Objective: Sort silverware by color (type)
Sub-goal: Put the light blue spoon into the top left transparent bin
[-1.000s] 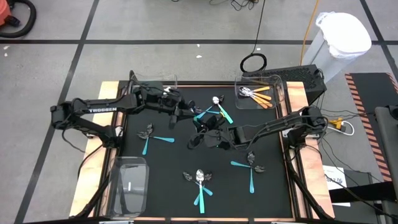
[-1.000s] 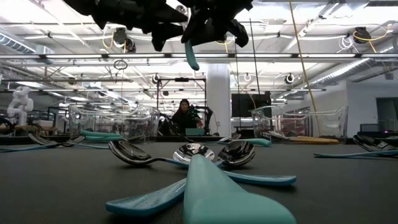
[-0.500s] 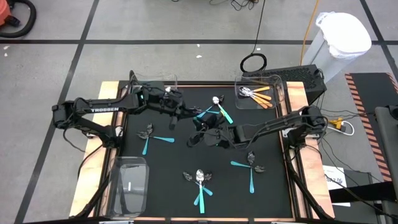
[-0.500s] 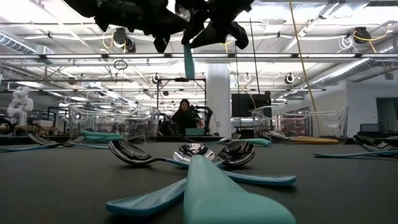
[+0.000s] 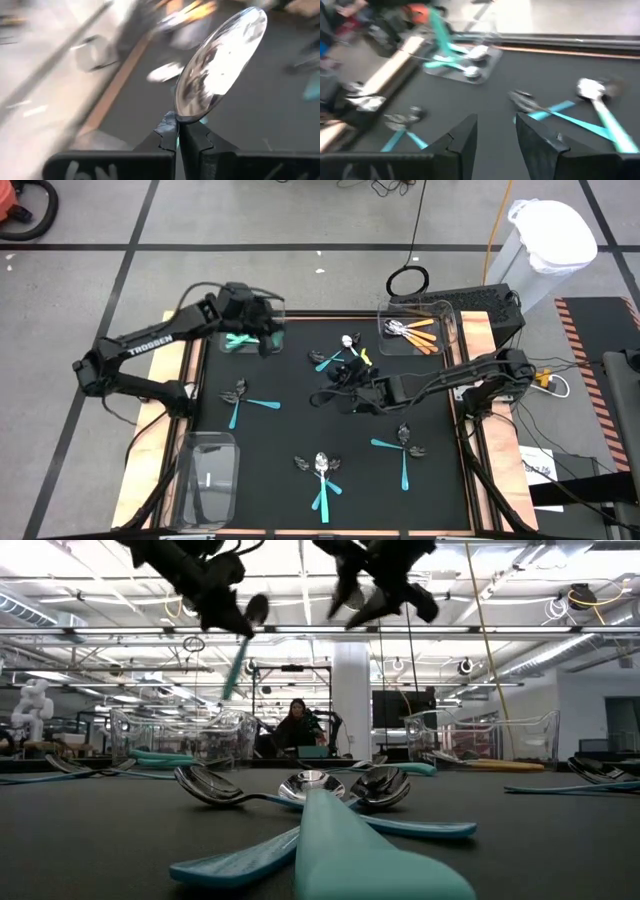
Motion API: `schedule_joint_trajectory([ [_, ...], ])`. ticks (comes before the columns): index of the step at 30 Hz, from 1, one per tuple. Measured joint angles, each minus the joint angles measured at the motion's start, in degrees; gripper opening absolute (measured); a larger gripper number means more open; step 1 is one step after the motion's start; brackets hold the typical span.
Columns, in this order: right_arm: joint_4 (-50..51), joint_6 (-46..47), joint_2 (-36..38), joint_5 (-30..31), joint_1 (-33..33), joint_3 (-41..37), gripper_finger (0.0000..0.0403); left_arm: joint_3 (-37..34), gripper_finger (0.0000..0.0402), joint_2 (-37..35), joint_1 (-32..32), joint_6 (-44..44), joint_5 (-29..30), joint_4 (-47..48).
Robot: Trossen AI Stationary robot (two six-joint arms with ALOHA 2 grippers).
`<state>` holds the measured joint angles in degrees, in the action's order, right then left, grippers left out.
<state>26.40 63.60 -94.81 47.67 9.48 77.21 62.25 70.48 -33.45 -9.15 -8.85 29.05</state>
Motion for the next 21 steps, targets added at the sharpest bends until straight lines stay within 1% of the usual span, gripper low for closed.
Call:
schedule_joint_trajectory([
  [3,6.16,4.68,0.18,-1.71,-0.52,0.0,0.013,3.29,0.0006,0.57,-2.9,-8.18,8.9,5.62],
  [5,9.32,6.43,0.2,-3.34,-1.07,0.0,0.013,3.91,0.0006,0.61,-5.1,-12.25,11.93,7.67],
  [8,14.17,8.31,0.27,-6.37,-2.4,0.0,0.013,3.98,0.0006,0.93,-8.39,-13.9,13.58,8.5],
  [12,22.69,11.2,0.27,-14.09,-6.01,0.0,0.013,3.98,0.0006,4.02,-12.91,-14.16,13.84,11.67],
  [14,24.91,10.0,0.27,-16.71,-7.94,0.0,0.013,3.98,0.0006,6.31,-14.6,-14.28,13.91,12.62],
  [17,24.85,5.08,0.27,-17.52,-10.39,0.0,0.013,3.98,0.0009,9.94,-16.14,-16.39,14.45,13.94],
  [19,23.37,1.49,0.27,-17.69,-11.87,0.0,0.013,3.98,0.002,12.07,-16.46,-16.82,16.65,13.96],
  [21,21.66,-2.38,0.27,-17.94,-13.16,0.0,0.013,3.98,0.0042,14.0,-16.46,-16.81,19.16,13.65],
])
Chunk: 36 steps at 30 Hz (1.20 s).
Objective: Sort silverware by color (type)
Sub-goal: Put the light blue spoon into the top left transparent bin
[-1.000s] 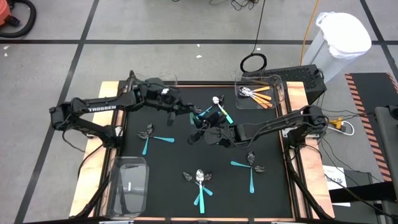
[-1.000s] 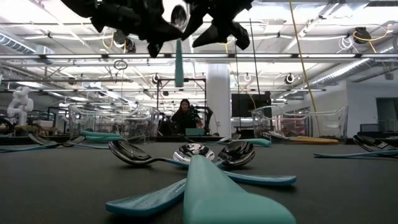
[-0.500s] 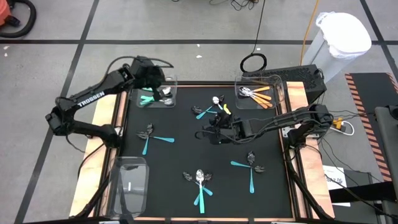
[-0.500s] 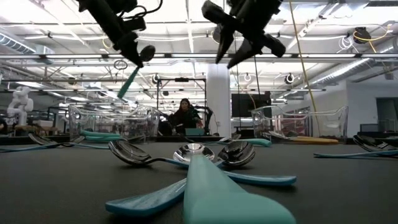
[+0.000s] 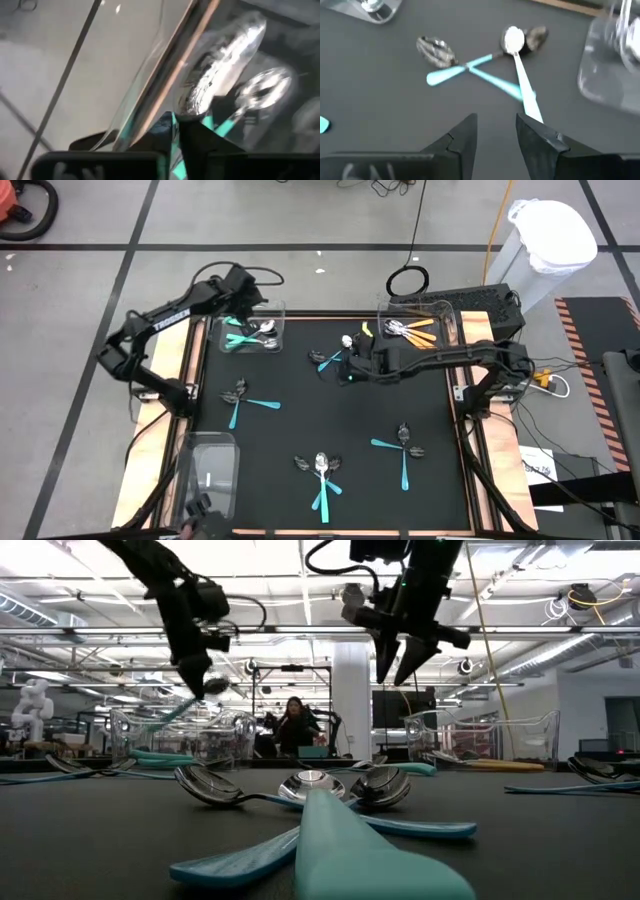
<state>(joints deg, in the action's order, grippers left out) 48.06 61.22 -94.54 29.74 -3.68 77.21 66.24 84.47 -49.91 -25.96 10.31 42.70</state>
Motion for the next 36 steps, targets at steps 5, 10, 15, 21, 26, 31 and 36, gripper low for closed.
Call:
schedule_joint_trajectory([
  [5,-2.84,-10.51,-0.01,0.01,-2.99,0.0,0.013,0.0,0.0116,2.46,-0.01,0.09,1.31,-1.76],
  [10,-2.56,-16.15,-0.76,-0.92,-6.64,0.0,0.0129,0.3,0.0172,2.29,0.0,4.47,0.98,-2.62],
  [15,-5.03,-24.14,-4.88,-14.46,-12.52,0.0,0.0109,2.53,0.0188,0.21,-0.02,14.91,-6.55,-3.09],
  [21,-6.69,-28.86,-11.18,-16.26,-18.25,0.0,0.0095,2.97,0.0189,-3.98,1.79,24.12,-14.45,-6.45],
  [26,-7.13,-31.78,-15.28,-16.06,-22.04,0.06,0.0113,2.97,0.0189,-6.31,4.06,25.7,-14.44,-6.24],
  [31,-7.81,-36.69,-16.84,-17.72,-23.2,0.23,0.0138,2.97,0.019,-6.79,5.88,27.81,-14.36,-6.18],
  [36,-6.59,-39.62,-17.13,-18.95,-22.8,1.91,0.0148,2.97,0.019,-6.76,7.12,28.77,-13.39,-6.14],
])
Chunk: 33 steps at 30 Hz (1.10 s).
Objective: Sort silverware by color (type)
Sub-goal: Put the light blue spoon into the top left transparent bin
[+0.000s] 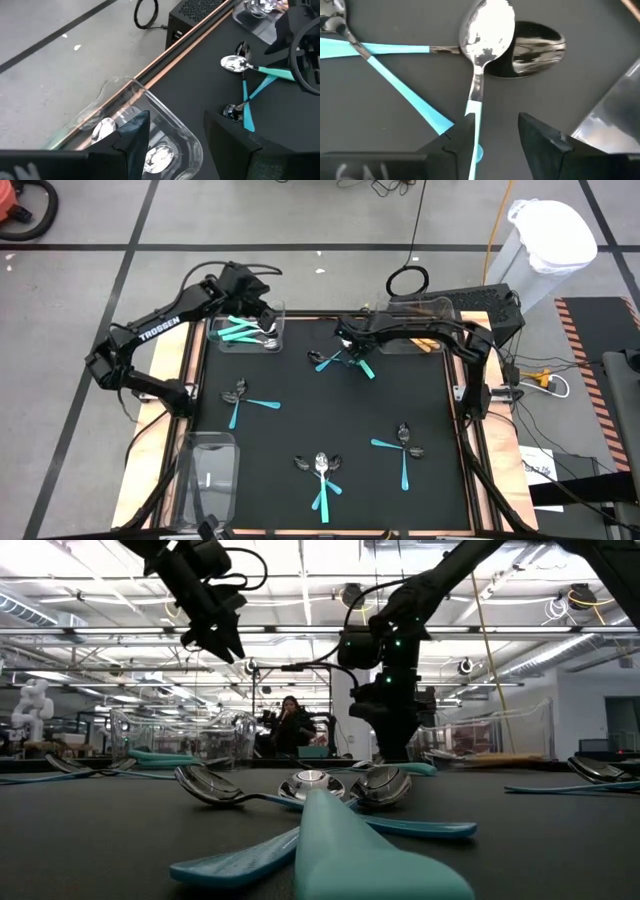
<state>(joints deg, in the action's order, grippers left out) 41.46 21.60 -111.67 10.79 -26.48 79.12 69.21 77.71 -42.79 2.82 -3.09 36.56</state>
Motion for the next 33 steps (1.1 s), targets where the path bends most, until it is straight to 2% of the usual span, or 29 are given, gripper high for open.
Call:
schedule_joint_trajectory([
  [2,1.65,0.25,-0.4,0.24,0.57,1.91,0.0148,0.0,0.019,0.0,0.36,1.07,0.55,0.0],
  [7,4.57,-0.02,-0.12,5.41,1.71,7.39,0.0148,-0.02,0.019,0.0,0.92,1.41,0.73,0.0],
  [14,4.63,0.1,-0.55,0.96,1.32,10.11,0.0148,-0.04,0.019,0.0,1.77,2.92,0.91,0.17],
  [20,5.19,-0.05,-4.68,-4.74,0.56,10.02,0.0148,-0.04,0.019,0.0,2.85,2.98,1.97,0.5],
  [33,7.62,0.19,-8.54,-2.88,0.62,10.19,0.0145,-0.09,0.019,0.0,3.57,5.61,3.17,3.56],
])
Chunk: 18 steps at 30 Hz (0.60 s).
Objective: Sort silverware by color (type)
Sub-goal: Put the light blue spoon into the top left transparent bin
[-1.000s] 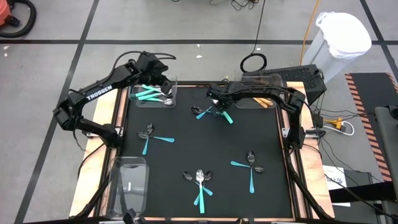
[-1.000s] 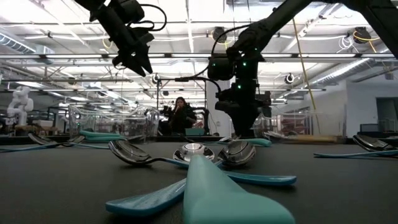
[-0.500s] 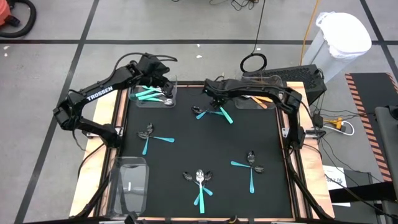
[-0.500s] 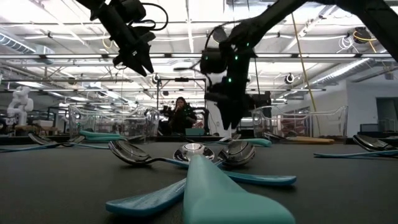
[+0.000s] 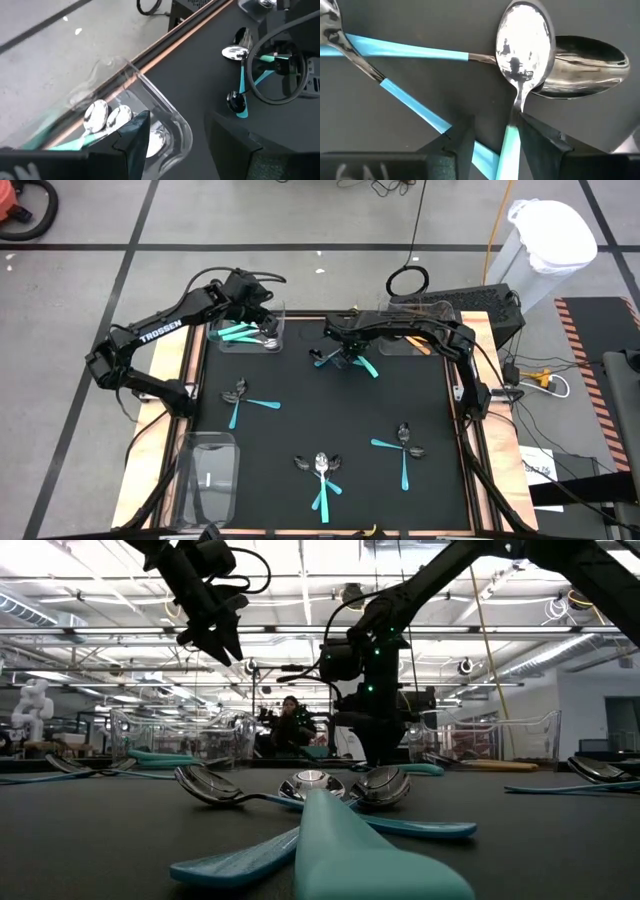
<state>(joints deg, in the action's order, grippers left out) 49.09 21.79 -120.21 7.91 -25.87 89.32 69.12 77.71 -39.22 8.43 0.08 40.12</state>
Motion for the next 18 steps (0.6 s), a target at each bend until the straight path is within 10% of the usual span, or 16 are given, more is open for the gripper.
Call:
schedule_joint_trajectory([
  [18,1.43,-2.07,0.7,7.09,0.13,-0.2,0.0102,-0.02,0.019,0.0,1.6,-0.64,0.44,0.09],
])
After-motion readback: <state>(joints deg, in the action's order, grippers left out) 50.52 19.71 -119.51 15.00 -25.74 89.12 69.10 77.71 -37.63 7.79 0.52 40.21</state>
